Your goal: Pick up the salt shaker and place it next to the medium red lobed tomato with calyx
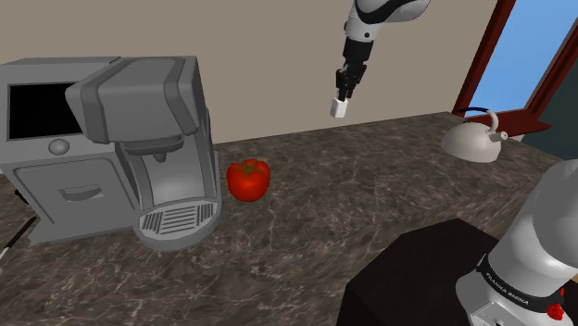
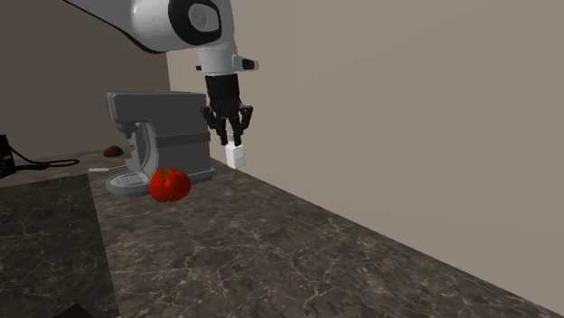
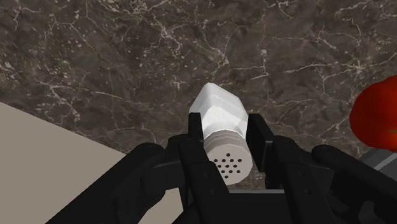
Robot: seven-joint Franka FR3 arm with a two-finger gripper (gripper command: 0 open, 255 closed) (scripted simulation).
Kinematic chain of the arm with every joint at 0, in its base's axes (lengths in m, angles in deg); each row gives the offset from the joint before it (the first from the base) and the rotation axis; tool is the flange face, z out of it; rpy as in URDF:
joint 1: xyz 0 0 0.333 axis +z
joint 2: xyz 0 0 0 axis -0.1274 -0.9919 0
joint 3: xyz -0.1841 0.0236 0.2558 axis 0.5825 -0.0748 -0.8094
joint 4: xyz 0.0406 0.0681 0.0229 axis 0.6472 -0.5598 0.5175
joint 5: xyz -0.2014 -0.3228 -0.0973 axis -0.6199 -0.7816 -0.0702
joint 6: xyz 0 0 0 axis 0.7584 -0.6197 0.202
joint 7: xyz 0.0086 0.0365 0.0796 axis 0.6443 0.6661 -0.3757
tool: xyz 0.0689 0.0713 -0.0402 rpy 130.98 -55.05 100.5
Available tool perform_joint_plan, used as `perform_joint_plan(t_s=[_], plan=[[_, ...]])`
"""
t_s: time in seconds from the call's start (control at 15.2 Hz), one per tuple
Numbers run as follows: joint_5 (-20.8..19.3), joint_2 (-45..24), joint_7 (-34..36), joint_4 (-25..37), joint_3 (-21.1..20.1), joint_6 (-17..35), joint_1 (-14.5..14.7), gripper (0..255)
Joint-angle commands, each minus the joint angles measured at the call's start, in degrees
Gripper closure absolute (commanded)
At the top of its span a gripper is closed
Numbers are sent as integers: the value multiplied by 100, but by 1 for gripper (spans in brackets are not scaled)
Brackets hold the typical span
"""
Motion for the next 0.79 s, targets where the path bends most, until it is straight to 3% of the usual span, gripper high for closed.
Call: perform_joint_plan(t_s=[0.0, 0.73], plan=[[-30, 69, 329, -85, -183, 18, 126, 255], [-106, 10, 1829, -23, -1058, -8, 728, 255]])
